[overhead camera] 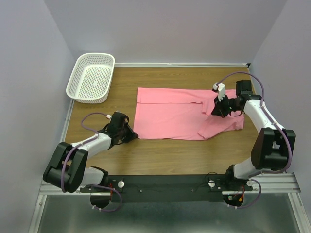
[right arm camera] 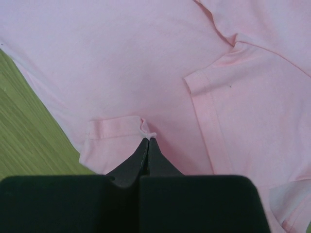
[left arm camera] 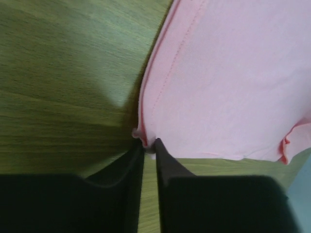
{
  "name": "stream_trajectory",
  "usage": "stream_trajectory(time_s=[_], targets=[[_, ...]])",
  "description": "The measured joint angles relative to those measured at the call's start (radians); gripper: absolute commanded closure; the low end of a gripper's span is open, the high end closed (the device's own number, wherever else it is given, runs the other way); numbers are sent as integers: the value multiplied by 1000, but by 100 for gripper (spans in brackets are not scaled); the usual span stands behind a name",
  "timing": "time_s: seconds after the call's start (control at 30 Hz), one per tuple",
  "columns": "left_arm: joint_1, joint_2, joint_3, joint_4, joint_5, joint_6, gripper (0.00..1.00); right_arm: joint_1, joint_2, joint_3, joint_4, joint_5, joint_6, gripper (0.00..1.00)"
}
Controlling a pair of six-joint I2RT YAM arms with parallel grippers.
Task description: Fold and stack the t-shirts
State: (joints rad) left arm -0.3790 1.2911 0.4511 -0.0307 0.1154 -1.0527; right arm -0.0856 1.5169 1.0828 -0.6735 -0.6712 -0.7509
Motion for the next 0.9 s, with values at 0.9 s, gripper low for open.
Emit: stream_trajectory(time_s=[0.9], targets=[[72,-41,111,4,13,197,100,-126,-154,-5,101,122,105,99]])
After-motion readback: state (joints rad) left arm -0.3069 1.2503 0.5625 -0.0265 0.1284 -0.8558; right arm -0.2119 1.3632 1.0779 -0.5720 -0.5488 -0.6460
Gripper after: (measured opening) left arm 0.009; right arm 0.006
